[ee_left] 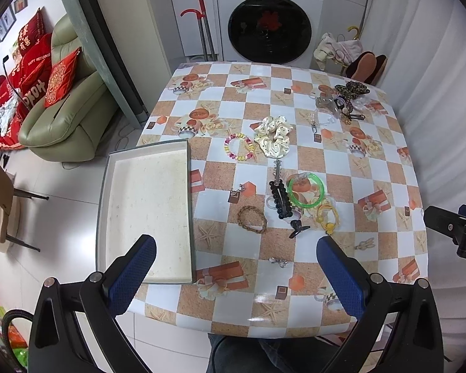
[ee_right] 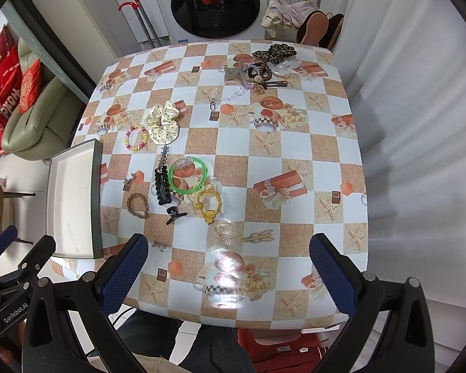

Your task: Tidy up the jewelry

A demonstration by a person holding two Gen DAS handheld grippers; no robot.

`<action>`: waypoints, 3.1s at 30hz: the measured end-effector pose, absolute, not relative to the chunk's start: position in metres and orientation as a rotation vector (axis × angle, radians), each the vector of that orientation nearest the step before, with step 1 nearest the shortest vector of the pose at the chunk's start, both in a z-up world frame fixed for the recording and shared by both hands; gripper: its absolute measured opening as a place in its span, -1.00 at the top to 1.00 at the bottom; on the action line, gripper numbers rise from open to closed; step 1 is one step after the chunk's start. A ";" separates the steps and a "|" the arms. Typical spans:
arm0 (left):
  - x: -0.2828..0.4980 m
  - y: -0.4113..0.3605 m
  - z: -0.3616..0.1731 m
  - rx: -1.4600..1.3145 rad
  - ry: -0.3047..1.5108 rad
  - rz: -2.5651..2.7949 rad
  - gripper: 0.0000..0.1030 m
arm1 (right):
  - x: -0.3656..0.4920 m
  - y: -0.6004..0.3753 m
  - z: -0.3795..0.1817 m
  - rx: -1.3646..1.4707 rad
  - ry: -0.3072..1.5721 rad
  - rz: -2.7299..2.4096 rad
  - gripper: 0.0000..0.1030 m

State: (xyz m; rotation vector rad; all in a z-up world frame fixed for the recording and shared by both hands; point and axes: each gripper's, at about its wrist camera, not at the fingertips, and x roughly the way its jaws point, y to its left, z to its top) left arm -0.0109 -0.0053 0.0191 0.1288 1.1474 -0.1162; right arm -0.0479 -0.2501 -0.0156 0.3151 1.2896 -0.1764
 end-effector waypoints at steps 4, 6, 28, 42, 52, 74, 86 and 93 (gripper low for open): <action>-0.012 -0.003 0.022 0.120 1.147 -0.119 -1.00 | -0.049 -0.251 -0.015 0.314 1.289 -0.175 -1.00; -0.012 -0.003 0.022 0.121 1.148 -0.116 -1.00 | -0.048 -0.250 -0.015 0.316 1.290 -0.176 -1.00; -0.013 0.003 0.007 0.130 1.159 -0.127 -1.00 | -0.054 -0.250 -0.014 0.323 1.292 -0.182 -1.00; -0.017 0.005 0.006 0.132 1.163 -0.128 -1.00 | -0.055 -0.249 -0.015 0.322 1.289 -0.181 -1.00; -0.019 0.000 0.001 0.147 1.182 -0.138 -1.00 | -0.059 -0.254 -0.017 0.350 1.295 -0.188 -1.00; -0.020 0.000 -0.004 0.153 1.183 -0.133 -1.00 | -0.061 -0.258 -0.022 0.361 1.292 -0.185 -1.00; -0.019 -0.001 -0.003 0.155 1.184 -0.132 -1.00 | -0.062 -0.260 -0.021 0.364 1.291 -0.182 -1.00; -0.020 -0.002 -0.003 0.156 1.182 -0.131 -1.00 | -0.062 -0.262 -0.021 0.363 1.288 -0.180 -1.00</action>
